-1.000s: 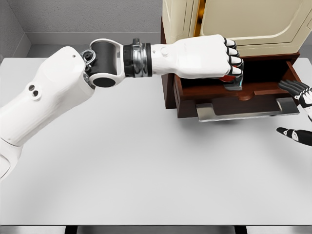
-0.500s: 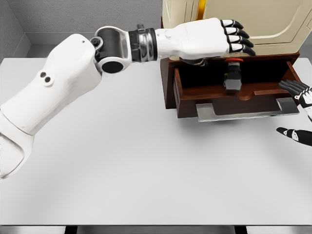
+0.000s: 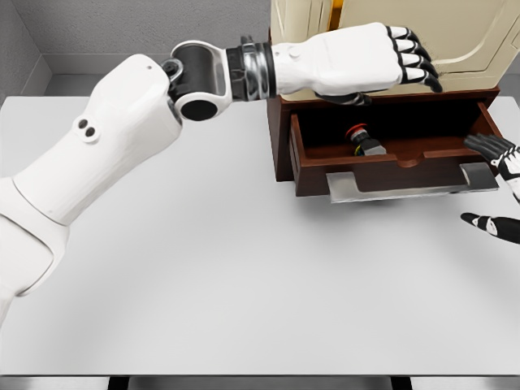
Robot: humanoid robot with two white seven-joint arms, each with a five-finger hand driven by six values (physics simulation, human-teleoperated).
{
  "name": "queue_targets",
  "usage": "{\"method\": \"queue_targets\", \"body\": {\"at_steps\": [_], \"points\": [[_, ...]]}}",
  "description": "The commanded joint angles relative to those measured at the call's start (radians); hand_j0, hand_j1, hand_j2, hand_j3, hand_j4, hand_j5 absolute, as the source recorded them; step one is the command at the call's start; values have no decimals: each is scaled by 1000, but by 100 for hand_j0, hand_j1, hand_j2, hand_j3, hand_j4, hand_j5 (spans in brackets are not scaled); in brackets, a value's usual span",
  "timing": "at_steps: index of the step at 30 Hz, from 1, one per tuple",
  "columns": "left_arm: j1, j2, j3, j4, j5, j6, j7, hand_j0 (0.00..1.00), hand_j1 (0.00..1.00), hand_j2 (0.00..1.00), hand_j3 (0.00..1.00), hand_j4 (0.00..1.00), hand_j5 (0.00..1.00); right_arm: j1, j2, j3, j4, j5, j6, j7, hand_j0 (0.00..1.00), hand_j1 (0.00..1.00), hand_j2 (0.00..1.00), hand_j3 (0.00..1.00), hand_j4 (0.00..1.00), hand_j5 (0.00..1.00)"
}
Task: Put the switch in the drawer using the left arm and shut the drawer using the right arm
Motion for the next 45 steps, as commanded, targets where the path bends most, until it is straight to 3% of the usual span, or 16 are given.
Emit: {"method": "queue_targets", "body": {"at_steps": [1,11,17,20,27,32,33,34,38,41,45], "points": [[3,42,2,-48,6,1,0,63,63,63,63,63,63,2,-1,0,0,-6,0,-1,100,100,100,100,100,100],[66,192,8,-330,9,1,5,61,61,61,61,61,61,5,-3,-8,1,-7,0,-2,100,100,100,100,100,100],[92,269,17,-395,23,1,5,62,62,62,62,62,62,8,-7,-11,0,-6,0,1,100,100,100,100,100,100],[120,286,63,-403,30,1,5,62,62,62,62,62,62,8,-10,-6,0,-6,0,6,100,100,100,100,100,100],[184,442,168,-421,63,1,5,66,66,66,66,66,66,9,-15,-2,0,-14,0,7,100,100,100,100,100,100],[190,499,172,-419,84,1,6,66,66,66,66,66,66,34,-15,-2,0,8,0,24,100,100,100,100,100,100],[192,526,172,-419,95,1,8,66,66,66,66,66,66,34,-4,0,0,5,0,90,100,100,100,100,100,100],[192,526,172,-419,95,1,8,66,66,66,66,66,66,34,-4,0,0,5,0,90,100,100,100,100,100,100],[271,615,175,-418,107,1,8,67,67,67,67,67,67,46,-6,0,0,3,0,91,100,100,100,100,100,100],[362,674,254,-415,125,1,10,68,68,68,68,68,68,48,-6,0,0,3,0,91,100,100,100,100,100,100],[394,726,271,-407,156,1,10,69,69,69,69,69,69,48,-3,-5,0,0,0,90,100,100,100,100,100,100]]}}
